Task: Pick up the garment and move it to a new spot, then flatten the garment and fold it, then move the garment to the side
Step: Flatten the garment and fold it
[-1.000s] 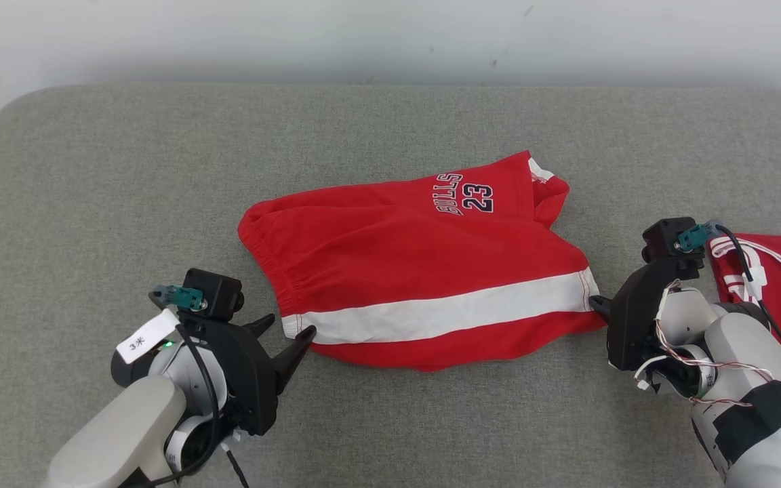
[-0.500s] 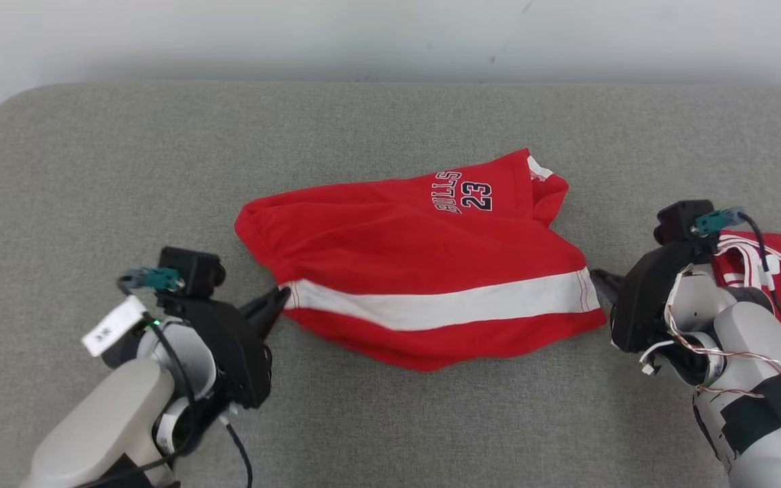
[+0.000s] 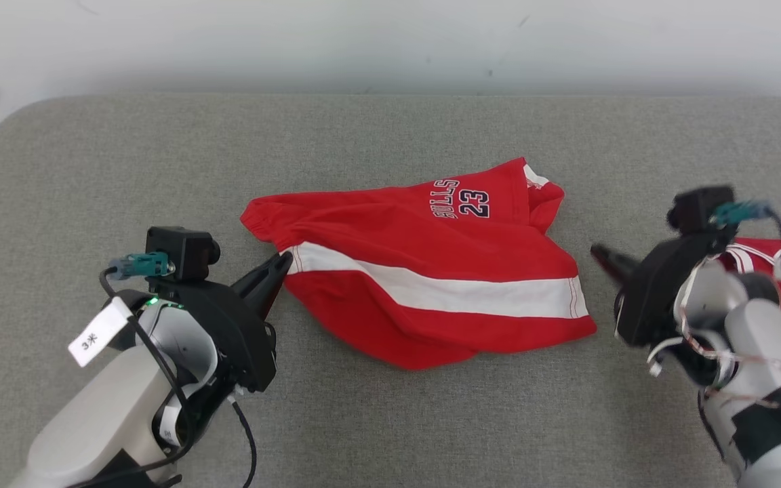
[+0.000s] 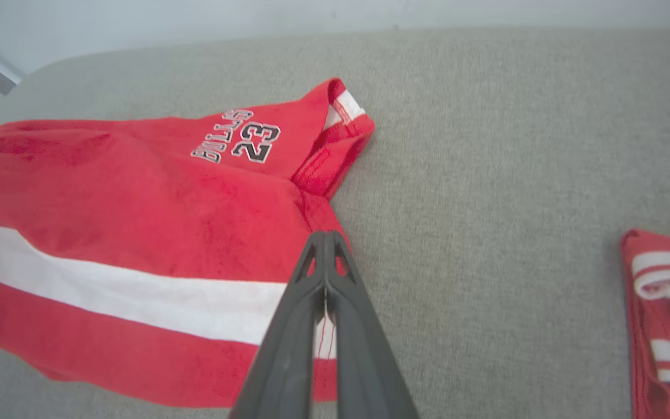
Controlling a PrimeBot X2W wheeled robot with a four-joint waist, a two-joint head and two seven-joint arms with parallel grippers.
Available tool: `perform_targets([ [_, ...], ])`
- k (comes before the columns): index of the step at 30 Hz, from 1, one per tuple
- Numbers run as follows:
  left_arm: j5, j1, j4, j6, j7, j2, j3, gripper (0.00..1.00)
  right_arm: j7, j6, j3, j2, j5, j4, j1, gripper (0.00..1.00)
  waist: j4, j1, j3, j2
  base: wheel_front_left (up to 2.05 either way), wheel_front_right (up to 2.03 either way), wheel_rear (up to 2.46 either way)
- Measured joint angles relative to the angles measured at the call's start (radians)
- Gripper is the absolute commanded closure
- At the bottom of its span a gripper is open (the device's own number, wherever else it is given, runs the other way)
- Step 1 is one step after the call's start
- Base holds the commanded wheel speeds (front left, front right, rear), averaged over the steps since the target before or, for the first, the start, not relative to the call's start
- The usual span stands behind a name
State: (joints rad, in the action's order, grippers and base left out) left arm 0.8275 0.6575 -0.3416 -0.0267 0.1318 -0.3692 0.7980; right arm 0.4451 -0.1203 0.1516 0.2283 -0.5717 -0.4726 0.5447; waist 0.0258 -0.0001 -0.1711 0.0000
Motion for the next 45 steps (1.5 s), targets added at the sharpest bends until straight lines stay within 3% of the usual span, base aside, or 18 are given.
perform_targets([
  [1,-0.001,-0.002,0.0,-0.001,0.004,-0.006,0.005,1.0,0.014,0.0,0.018,0.003,0.001,0.002,-0.014,0.91,0.001,0.0,-0.002,0.0,0.0,0.0,0.0],
  [2,-0.002,-0.006,0.0,-0.005,0.009,-0.009,0.01,1.0,0.024,-0.003,0.029,0.003,0.002,0.001,-0.033,0.69,0.002,0.0001,-0.004,0.0,0.0,0.0,0.0],
  [3,-0.002,-0.014,0.0,-0.008,0.01,-0.01,0.013,1.0,0.033,-0.003,0.041,0.004,0.002,-0.001,-0.053,0.0,0.003,0.0001,-0.006,0.0,0.0,0.0,0.0],
  [17,-0.009,-0.016,0.015,-0.009,0.041,0.007,0.036,1.0,0.061,0.016,0.052,0.011,0.03,-0.009,-0.067,0.0,-0.011,0.0002,-0.051,0.0,0.0,0.0,0.0],
  [18,-0.009,-0.013,0.016,-0.009,0.041,0.009,0.036,1.0,0.062,0.016,0.051,0.01,0.03,-0.01,-0.06,0.04,-0.014,0.0002,-0.054,0.0,0.0,0.0,0.0],
  [19,-0.009,-0.012,0.017,-0.009,0.044,0.01,0.037,1.0,0.062,0.02,0.048,0.008,0.03,-0.011,-0.056,0.18,-0.017,0.0002,-0.057,0.0,0.0,0.0,0.0],
  [20,-0.009,-0.012,0.017,-0.009,0.044,0.012,0.038,1.0,0.062,0.025,0.046,0.006,0.03,-0.015,-0.05,0.46,-0.02,0.0002,-0.06,0.0001,0.0,0.0,0.0],
  [22,-0.009,-0.012,0.016,-0.009,0.045,0.011,0.039,1.0,0.062,0.025,0.046,-0.003,0.03,-0.026,-0.038,0.62,-0.025,0.0002,-0.065,0.0,0.0,0.0,0.0],
  [23,-0.009,-0.012,0.016,-0.009,0.045,0.011,0.039,1.0,0.065,0.025,0.048,-0.007,0.03,-0.03,-0.036,0.8,-0.027,0.0002,-0.066,0.0,0.0,0.0,0.0],
  [25,-0.009,-0.012,0.014,-0.009,0.05,0.011,0.039,1.0,0.065,0.025,0.052,-0.01,0.03,-0.041,-0.036,1.0,-0.03,0.0002,-0.068,0.0001,0.0,0.0,0.0],
  [34,-0.009,-0.013,-0.003,-0.008,0.049,0.01,0.04,1.0,0.059,0.033,0.058,0.0,0.04,-0.046,-0.033,1.0,-0.03,0.0002,-0.041,0.0001,0.0,0.0,0.0],
  [35,-0.009,-0.013,-0.002,-0.008,0.049,0.009,0.041,1.0,0.06,0.034,0.056,0.003,0.04,-0.047,-0.035,0.75,-0.029,0.0002,-0.037,0.0,0.0,0.0,0.0],
  [36,-0.009,-0.013,-0.002,-0.008,0.049,0.009,0.041,1.0,0.063,0.039,0.055,0.007,0.041,-0.048,-0.04,0.2,-0.027,0.0001,-0.035,0.0,0.0,0.0,0.0],
  [37,-0.009,-0.013,-0.002,-0.008,0.049,0.01,0.042,1.0,0.067,0.042,0.055,0.012,0.041,-0.051,-0.048,0.0,-0.026,0.0001,-0.033,0.0,0.0,0.0,0.0],
  [43,-0.009,-0.014,0.013,-0.008,0.053,0.009,0.048,1.0,0.096,0.051,0.05,0.012,0.038,-0.069,-0.057,0.0,-0.022,0.0001,-0.04,0.0,0.0,0.0,0.0],
  [45,-0.009,-0.014,0.016,-0.009,0.054,0.01,0.049,1.0,0.108,0.06,0.045,0.011,0.036,-0.073,-0.039,0.07,-0.023,0.0002,-0.047,0.0,0.0,0.0,0.0],
])
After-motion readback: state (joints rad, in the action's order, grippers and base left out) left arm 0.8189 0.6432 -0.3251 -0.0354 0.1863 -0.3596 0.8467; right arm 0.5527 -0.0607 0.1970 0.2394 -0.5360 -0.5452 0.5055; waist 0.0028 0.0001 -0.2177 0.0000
